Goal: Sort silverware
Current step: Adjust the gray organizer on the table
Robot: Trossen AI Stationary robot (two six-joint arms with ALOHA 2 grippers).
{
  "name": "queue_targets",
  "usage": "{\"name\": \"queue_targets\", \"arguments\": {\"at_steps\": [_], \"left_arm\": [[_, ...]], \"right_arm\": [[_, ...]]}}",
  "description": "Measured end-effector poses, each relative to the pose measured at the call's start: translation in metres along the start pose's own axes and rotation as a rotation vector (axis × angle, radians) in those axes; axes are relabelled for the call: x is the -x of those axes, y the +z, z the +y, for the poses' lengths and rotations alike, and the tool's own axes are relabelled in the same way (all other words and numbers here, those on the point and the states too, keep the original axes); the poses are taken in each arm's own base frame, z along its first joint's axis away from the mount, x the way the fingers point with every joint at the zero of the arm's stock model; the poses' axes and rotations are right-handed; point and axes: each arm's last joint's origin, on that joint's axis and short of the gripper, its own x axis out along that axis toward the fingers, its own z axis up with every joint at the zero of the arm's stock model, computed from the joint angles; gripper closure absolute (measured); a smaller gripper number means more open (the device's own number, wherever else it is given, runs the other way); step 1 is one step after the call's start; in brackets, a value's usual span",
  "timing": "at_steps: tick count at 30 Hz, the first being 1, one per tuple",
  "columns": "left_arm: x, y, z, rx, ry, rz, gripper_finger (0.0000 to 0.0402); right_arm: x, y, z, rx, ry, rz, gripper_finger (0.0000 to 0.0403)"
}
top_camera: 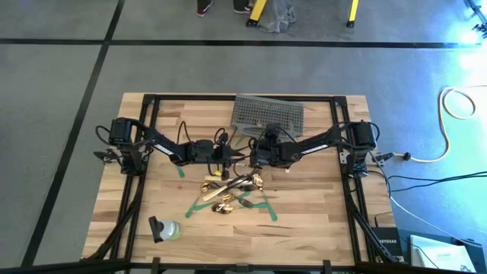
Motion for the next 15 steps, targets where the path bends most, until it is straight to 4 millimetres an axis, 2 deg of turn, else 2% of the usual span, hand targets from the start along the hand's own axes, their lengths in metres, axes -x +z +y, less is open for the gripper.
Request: {"name": "queue_targets", "arguments": {"at_steps": [8, 15], "left_arm": [[0.0, 0.0, 0.0, -0.001, 0.0, 0.0, 0.0353], [0.0, 0.0, 0.0, -0.001, 0.0, 0.001, 0.0353]], "right_arm": [[0.004, 0.0, -0.006, -0.015, 0.041, -0.021, 0.04], [0.024, -0.002, -0.036, -0.12, 0.175, -0.095, 0.0402]]}}
